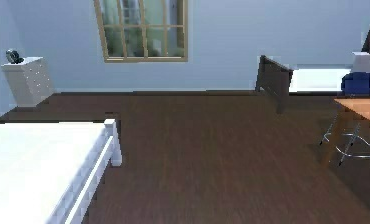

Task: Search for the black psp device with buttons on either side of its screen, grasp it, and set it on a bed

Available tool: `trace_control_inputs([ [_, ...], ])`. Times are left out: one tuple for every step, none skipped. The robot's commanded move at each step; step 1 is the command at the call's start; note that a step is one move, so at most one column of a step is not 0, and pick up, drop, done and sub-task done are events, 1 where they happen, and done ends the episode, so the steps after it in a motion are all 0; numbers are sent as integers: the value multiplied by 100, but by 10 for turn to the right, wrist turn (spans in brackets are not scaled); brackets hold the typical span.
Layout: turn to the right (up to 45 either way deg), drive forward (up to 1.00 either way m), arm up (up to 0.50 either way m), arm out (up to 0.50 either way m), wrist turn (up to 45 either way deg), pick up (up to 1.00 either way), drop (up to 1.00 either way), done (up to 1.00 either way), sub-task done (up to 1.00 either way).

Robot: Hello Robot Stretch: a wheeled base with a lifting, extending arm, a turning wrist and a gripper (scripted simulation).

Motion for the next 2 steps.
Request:
trace_control_inputs([
  [0, 100, 0, 0, 0, 0, 0, 0, 0],
  [-30, 0, 0, 0, 0, 0, 0, 0, 0],
])
